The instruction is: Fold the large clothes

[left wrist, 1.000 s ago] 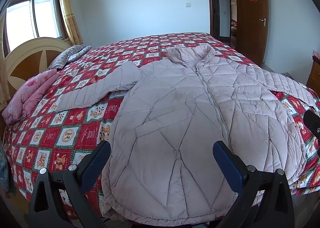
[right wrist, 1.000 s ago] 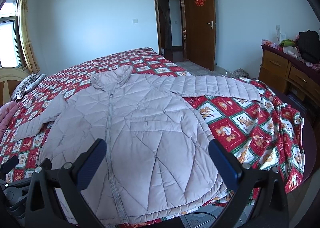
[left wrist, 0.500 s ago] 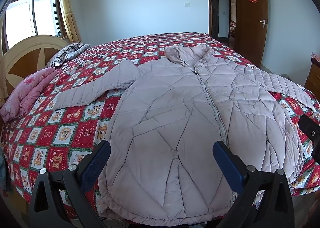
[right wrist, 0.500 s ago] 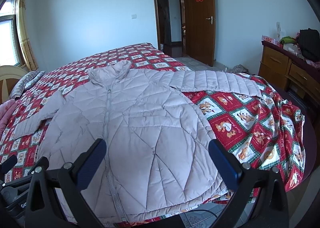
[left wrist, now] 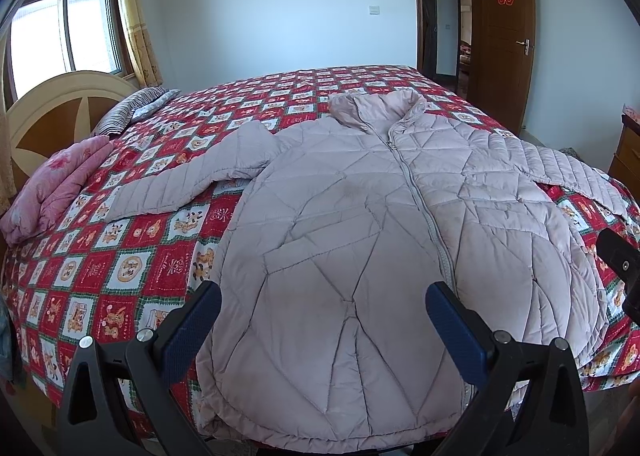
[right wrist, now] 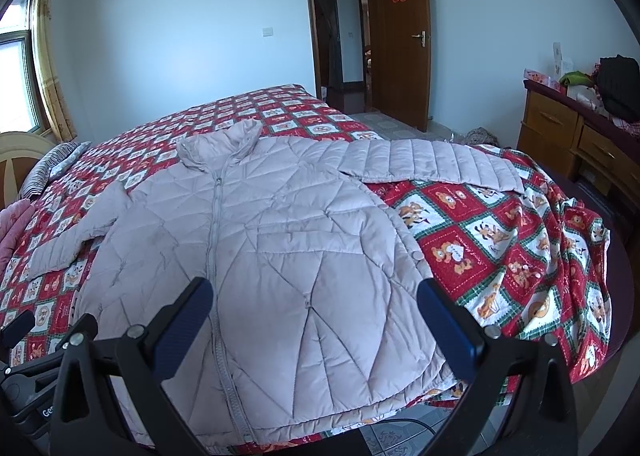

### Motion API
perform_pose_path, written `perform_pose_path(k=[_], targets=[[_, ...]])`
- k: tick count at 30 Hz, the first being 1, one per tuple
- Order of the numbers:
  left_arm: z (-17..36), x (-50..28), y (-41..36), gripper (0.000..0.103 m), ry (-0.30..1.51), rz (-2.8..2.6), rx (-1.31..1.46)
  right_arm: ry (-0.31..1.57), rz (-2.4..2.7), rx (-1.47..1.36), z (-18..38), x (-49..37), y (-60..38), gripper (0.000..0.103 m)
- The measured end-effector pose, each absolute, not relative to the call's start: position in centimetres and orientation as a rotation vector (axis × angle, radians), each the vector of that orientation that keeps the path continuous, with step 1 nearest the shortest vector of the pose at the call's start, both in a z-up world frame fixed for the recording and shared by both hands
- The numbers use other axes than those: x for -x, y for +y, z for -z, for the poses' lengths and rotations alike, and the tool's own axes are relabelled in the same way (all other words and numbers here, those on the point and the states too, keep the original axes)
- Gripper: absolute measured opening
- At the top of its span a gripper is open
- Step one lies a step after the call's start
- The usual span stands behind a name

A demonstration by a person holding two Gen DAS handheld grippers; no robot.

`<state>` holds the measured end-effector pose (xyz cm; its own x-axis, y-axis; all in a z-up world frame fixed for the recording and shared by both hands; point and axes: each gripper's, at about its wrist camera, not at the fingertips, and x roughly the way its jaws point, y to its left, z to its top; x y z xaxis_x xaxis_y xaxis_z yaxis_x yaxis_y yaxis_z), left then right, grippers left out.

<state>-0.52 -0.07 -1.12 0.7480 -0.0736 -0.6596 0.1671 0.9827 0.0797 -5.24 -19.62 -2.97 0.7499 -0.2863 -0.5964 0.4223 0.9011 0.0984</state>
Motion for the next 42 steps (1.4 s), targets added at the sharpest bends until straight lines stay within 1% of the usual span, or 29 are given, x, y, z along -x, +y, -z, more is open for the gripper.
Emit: perform_pose_path(k=[11, 23, 29, 34, 35, 37, 38, 40, 42], targets=[[1.6, -0.3, -0.5, 0.102, 0.729, 0.144, -0.142, 0.631, 0.401, -0.251, 3.5, 4.5, -20.4, 0.103], [3.1, -2.9, 0.0, 0.102, 0.770, 0.145, -0.123, 0.651, 0.455, -0.245, 3.5, 1.8, -22.9, 0.103], [3.6, -5.5, 0.1, 0.102, 0.794, 0.145, -0.113, 0.661, 0.488, -0.227, 3.6, 0.0, -24.5, 0.103], [3.4, -9.6, 0.6, 0.102, 0.794, 0.118, -0.086, 0.648, 0.408, -0.246, 3.2, -1.7, -27.8, 0.103], [3.4, -10.5, 0.8, 0.102, 0.797, 0.110, -0.078, 0.644, 0.404, -0.262, 3.1, -2.0, -29.1, 0.101], [3.7, -13.1, 1.6, 0.102, 0.802, 0.087, -0.049, 0.645, 0.420, -0.302, 3.1, -2.4, -32.0, 0.093], [4.1, -14.1, 1.9, 0.102, 0.807, 0.077, -0.039, 0.649, 0.429, -0.329, 3.3, -2.6, -33.7, 0.090], [5.1, -16.5, 2.6, 0.102, 0.821, 0.063, -0.013, 0.646, 0.474, -0.410, 4.0, -2.8, -38.4, 0.079], [6.2, -18.3, 3.1, 0.102, 0.827, 0.044, 0.003, 0.591, 0.574, -0.547, 5.0, -1.7, -44.4, 0.068]])
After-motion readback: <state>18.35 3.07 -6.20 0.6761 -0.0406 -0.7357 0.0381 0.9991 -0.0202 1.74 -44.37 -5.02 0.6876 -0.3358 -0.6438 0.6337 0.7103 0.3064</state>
